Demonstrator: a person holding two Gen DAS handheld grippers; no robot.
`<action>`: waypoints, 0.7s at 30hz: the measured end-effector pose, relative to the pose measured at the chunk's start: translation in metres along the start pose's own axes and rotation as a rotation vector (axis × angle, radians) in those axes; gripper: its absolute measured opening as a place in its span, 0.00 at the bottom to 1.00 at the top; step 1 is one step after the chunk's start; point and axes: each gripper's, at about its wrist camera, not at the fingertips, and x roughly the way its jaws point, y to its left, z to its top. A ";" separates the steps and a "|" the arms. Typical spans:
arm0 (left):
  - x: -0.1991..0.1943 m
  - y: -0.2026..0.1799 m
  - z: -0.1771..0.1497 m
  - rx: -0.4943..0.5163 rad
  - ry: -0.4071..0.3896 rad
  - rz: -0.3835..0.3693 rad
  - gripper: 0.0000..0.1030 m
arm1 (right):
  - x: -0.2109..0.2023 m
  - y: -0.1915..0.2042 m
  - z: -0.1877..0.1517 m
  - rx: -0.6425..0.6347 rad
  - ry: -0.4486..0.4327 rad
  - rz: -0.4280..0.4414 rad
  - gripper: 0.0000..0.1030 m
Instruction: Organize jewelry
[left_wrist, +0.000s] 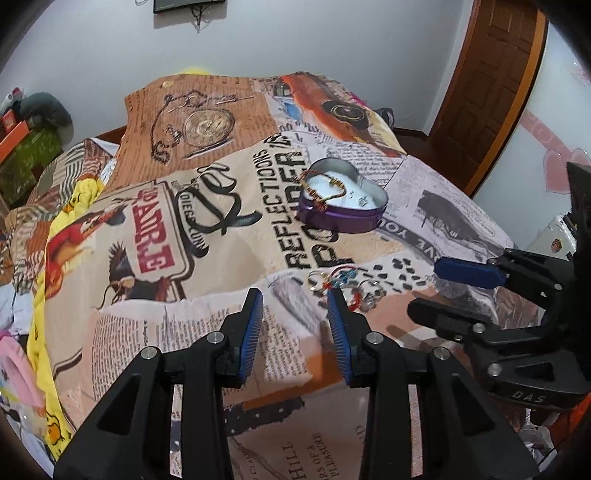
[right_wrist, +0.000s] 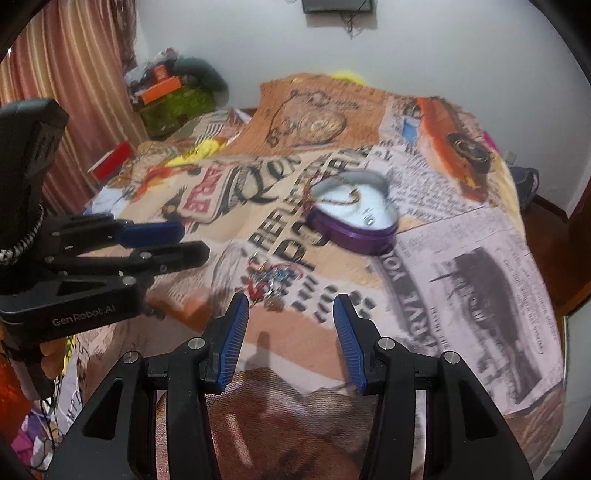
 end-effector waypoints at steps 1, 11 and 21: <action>0.001 0.002 -0.002 -0.003 0.003 0.004 0.34 | 0.003 0.001 -0.001 0.002 0.009 0.003 0.43; 0.014 0.010 -0.013 -0.019 0.036 0.013 0.34 | 0.027 0.007 0.002 -0.034 0.079 0.044 0.30; 0.015 0.003 -0.017 -0.017 0.043 -0.012 0.34 | 0.038 0.010 0.002 -0.073 0.118 0.063 0.13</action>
